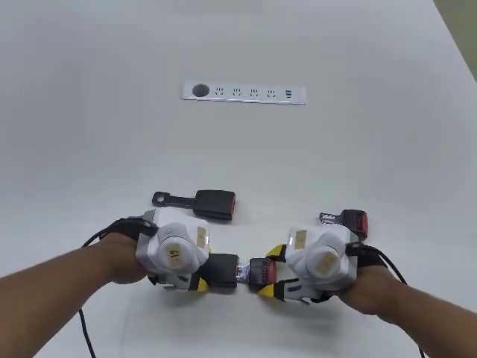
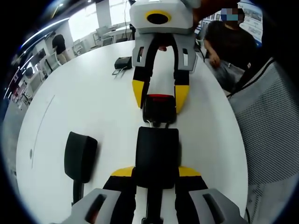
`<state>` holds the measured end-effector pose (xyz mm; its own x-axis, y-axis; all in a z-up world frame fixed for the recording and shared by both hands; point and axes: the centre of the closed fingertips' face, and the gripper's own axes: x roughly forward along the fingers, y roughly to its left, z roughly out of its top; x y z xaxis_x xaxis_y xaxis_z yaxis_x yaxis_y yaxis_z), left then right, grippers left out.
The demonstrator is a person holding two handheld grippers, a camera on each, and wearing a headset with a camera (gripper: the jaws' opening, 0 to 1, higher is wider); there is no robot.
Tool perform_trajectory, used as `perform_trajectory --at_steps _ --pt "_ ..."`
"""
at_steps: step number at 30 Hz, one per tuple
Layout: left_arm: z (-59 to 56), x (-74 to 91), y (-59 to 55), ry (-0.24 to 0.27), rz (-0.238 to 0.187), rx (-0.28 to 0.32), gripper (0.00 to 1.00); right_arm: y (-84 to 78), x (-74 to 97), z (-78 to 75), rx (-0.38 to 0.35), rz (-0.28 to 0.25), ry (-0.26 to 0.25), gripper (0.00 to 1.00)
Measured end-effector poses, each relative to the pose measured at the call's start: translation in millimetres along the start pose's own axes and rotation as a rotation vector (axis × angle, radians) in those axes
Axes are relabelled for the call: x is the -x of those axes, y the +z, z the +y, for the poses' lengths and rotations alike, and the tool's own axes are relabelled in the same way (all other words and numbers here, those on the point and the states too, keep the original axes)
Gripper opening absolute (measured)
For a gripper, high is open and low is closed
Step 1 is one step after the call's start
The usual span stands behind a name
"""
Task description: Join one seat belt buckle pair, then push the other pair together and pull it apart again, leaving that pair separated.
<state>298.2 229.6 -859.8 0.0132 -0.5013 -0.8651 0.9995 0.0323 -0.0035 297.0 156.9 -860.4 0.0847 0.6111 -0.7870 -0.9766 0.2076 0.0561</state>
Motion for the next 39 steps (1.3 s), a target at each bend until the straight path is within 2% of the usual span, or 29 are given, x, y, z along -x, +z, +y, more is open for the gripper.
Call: perform_trajectory --at_steps 4,7,8,10,20,27,32,39 --pt "0.3 0.2 0.0 0.001 -0.005 0.004 0.32 1.8 -0.8 -0.1 -0.006 0.001 -0.005 0.33" --pt "0.2 0.2 0.0 0.001 -0.002 0.005 0.32 12.2 -9.2 2.8 -0.01 -0.006 -0.012 0.33" --pt "-1.0 -0.9 1.0 -0.011 -0.01 0.001 0.32 9.5 -8.1 -1.6 0.006 0.023 -0.023 0.33" --pt "0.7 -0.8 -0.6 -0.001 -0.009 0.014 0.32 9.9 -7.5 0.7 -0.002 0.004 -0.013 0.33" --pt "0.8 0.3 -0.9 0.0 -0.012 0.014 0.32 9.3 -6.8 1.6 0.004 0.006 -0.009 0.33" --pt "0.5 0.5 -0.8 -0.002 -0.021 0.006 0.33 9.0 -5.6 1.6 0.03 -0.017 -0.008 0.33" --pt "0.0 1.4 -1.6 0.0 -0.056 0.002 0.33 8.9 -4.0 2.5 0.047 -0.041 -0.009 0.33" --pt "-0.6 2.9 -2.1 -0.006 -0.111 -0.015 0.33 9.8 -2.2 3.3 0.075 -0.103 -0.006 0.33"
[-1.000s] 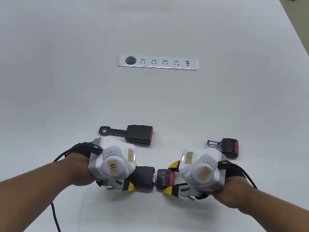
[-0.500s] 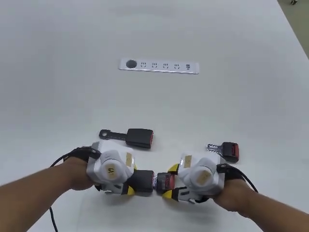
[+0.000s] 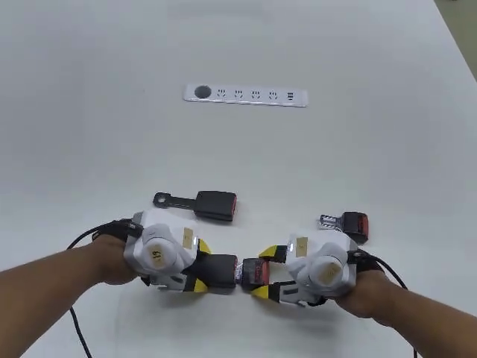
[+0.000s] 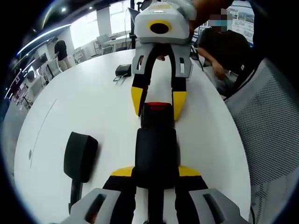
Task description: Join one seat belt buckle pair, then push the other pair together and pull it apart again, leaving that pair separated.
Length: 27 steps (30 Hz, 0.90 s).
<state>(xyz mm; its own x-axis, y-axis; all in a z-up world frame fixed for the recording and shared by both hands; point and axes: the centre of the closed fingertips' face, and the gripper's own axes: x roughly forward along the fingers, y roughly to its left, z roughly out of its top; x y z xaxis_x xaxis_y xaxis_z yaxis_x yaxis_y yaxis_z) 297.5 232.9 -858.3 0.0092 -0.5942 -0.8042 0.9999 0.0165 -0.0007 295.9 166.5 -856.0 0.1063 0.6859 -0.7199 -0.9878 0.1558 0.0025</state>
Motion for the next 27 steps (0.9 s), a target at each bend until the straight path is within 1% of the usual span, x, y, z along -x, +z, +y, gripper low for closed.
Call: perform_trajectory --at_steps 2,9,11,18,27 --pt "-0.5 0.0 0.4 -0.006 -0.007 -0.017 0.32 0.5 0.1 -0.5 0.008 -0.014 0.002 0.33" --pt "0.0 1.0 -0.7 -0.02 -0.036 -0.023 0.32 0.6 0.9 0.1 0.011 -0.047 -0.005 0.33" --pt "-0.2 1.4 -0.9 -0.022 -0.045 -0.025 0.32 1.4 1.5 0.5 -0.002 -0.061 -0.003 0.32" --pt "-0.5 2.1 -0.8 -0.021 -0.065 -0.029 0.31 2.0 1.6 0.5 0.0 -0.076 0.0 0.32" --pt "-0.6 2.4 -2.2 -0.03 -0.07 -0.034 0.31 2.1 0.7 0.5 0.005 -0.085 0.003 0.32"
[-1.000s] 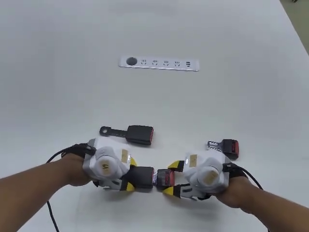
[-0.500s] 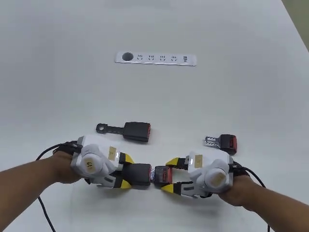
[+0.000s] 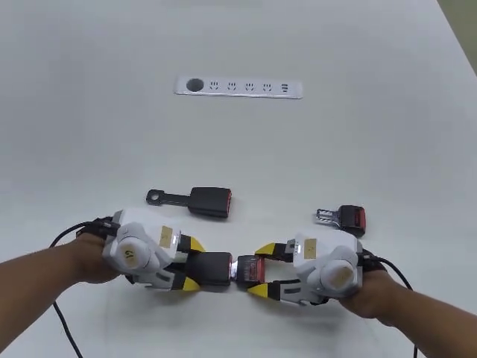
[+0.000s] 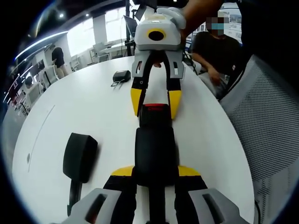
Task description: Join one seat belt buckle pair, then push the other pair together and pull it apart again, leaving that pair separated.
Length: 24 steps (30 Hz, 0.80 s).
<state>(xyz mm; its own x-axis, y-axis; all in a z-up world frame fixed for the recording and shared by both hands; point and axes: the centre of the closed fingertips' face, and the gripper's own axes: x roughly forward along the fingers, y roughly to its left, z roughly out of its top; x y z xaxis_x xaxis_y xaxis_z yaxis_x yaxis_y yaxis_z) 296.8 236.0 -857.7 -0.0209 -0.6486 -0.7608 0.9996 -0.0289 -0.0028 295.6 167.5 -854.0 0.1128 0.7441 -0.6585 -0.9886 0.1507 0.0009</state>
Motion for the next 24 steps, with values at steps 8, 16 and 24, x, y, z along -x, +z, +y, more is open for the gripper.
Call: perform_trajectory --at_steps 8,16,24 --pt "0.4 -0.2 -0.4 -0.003 -0.001 0.0 0.31 0.2 0.3 0.4 -0.013 -0.007 -0.004 0.32" --pt "0.5 0.0 -0.4 -0.003 -0.005 0.005 0.31 -0.3 0.2 0.4 -0.014 -0.01 -0.007 0.32" --pt "-0.4 -1.0 0.4 -0.008 0.011 -0.005 0.33 -0.1 -0.4 1.1 0.012 0.006 -0.017 0.33"
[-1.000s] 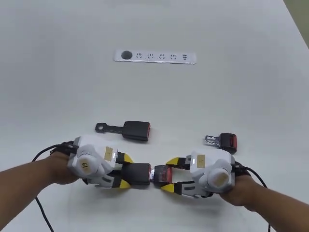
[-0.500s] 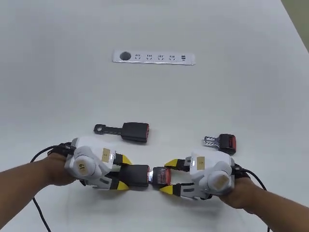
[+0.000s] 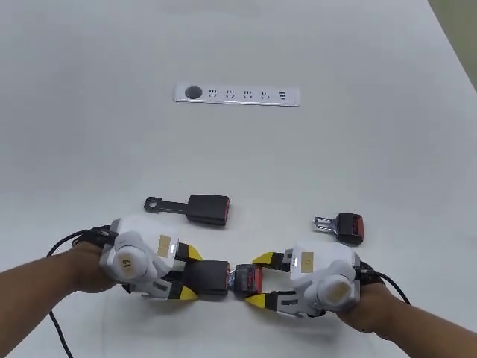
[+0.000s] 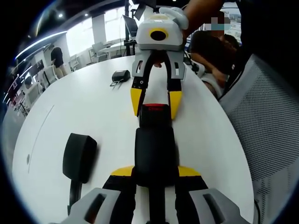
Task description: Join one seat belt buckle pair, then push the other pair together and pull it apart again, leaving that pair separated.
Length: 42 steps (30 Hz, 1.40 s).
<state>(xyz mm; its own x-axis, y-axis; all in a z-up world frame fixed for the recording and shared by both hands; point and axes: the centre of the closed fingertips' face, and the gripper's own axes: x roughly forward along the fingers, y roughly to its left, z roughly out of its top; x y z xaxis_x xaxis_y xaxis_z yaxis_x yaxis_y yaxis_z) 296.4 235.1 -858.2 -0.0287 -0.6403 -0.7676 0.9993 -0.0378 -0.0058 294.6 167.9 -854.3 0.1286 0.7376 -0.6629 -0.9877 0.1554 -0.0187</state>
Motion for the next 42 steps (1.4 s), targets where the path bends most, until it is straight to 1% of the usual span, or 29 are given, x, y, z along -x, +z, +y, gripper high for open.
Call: perform_trajectory --at_steps 3,6,7,8,9,10,11,12,13,14,16,17,19,21,23,24,26,28,30,31,32,33,34,36,37,38,40,42 --pt "-0.3 -0.7 1.3 0.0 0.03 -0.006 0.33 0.2 -0.4 0.7 0.013 0.012 -0.001 0.34" --pt "0.2 -0.7 1.3 0.004 0.05 0.017 0.33 1.2 0.2 0.6 0.004 0.019 -0.004 0.34" --pt "0.2 -0.5 0.8 0.007 0.061 0.032 0.33 1.8 0.5 1.0 0.016 0.024 -0.011 0.35" --pt "-1.5 0.0 -1.6 0.01 0.083 0.08 0.35 2.4 0.7 1.3 0.019 0.026 -0.015 0.35" --pt "-8.3 -0.8 3.1 -0.032 0.07 0.106 0.39 1.8 0.8 1.3 -0.046 0.027 -0.029 0.36" --pt "-9.5 0.4 2.4 -0.034 0.079 0.138 0.45 4.3 1.0 2.2 -0.105 0.015 -0.028 0.38" --pt "-7.6 0.3 6.8 -0.017 0.05 0.166 0.5 8.0 2.7 3.1 -0.12 -0.004 -0.017 0.48" --pt "-7.8 1.8 7.4 -0.014 0.052 0.18 0.56 11.1 6.3 0.5 -0.135 -0.026 -0.034 0.56" --pt "-6.5 3.9 8.8 -0.002 0.046 0.197 0.63 10.4 9.3 -2.7 -0.161 -0.032 -0.059 0.61" --pt "-3.3 6.8 12.3 0.021 0.025 0.206 0.67 9.3 13.3 -5.7 -0.19 -0.039 -0.08 0.68" --pt "-0.2 14.0 18.3 0.047 -0.015 0.224 0.75 7.6 21.9 -11.3 -0.201 -0.059 -0.114 0.73" --pt "1.5 16.9 19.0 0.056 -0.02 0.227 0.78 6.9 25.5 -12.2 -0.215 -0.068 -0.122 0.74" --pt "6.8 24.3 19.7 0.081 -0.022 0.235 0.81 3.3 34.2 -17.7 -0.238 -0.074 -0.144 0.74" --pt "14.7 31.1 21.5 0.108 -0.043 0.246 0.82 -0.1 42.0 -24.4 -0.256 -0.08 -0.165 0.77" --pt "20.3 36.2 22.8 0.119 -0.054 0.254 0.83 0.8 48.8 -29.9 -0.287 -0.108 -0.171 0.79" --pt "26.4 39.9 23.5 0.138 -0.056 0.243 0.83 -1.2 54.7 -37.5 -0.296 -0.117 -0.195 0.79" --pt "36.4 45.9 23.3 0.157 -0.055 0.239 0.83 -4.9 61.7 -44.9 -0.307 -0.118 -0.206 0.8" --pt "46.9 52.5 26.3 0.177 -0.067 0.238 0.83 -10.0 71.7 -55.3 -0.304 -0.11 -0.227 0.8" --pt "55.7 55.8 25.5 0.186 -0.072 0.24 0.83 -16.6 81.4 -66.2 -0.288 -0.1 -0.243 0.8" --pt "60.9 57.5 24.6 0.189 -0.069 0.238 0.83 -20.6 87.0 -72.1 -0.287 -0.095 -0.249 0.8" --pt "64.1 58.7 24.2 0.195 -0.059 0.226 0.83 -24.3 90.7 -76.6 -0.287 -0.089 -0.253 0.8" --pt "68.1 60.0 22.5 0.202 -0.046 0.214 0.83 -32.0 96.0 -83.6 -0.284 -0.073 -0.263 0.79" --pt "71.4 60.7 22.3 0.206 -0.043 0.212 0.82 -36.0 99.4 -87.6 -0.283 -0.066 -0.266 0.79" --pt "81.9 62.7 23.2 0.211 -0.054 0.226 0.82 -45.2 106.8 -95.8 -0.287 -0.052 -0.268 0.79" --pt "85.0 62.5 23.0 0.213 -0.054 0.228 0.82 -49.3 109.4 -98.5 -0.287 -0.042 -0.267 0.78" --pt "88.1 62.0 22.6 0.215 -0.054 0.228 0.81 -54.6 113.1 -101.7 -0.294 -0.034 -0.256 0.78" --pt "92.8 59.6 20.0 0.206 -0.041 0.212 0.78 -62.4 118.6 -108.6 -0.296 -0.02 -0.257 0.77" --pt "95.1 55.6 17.9 0.18 -0.024 0.194 0.76 -69.3 122.5 -113.9 -0.288 0.001 -0.259 0.76"
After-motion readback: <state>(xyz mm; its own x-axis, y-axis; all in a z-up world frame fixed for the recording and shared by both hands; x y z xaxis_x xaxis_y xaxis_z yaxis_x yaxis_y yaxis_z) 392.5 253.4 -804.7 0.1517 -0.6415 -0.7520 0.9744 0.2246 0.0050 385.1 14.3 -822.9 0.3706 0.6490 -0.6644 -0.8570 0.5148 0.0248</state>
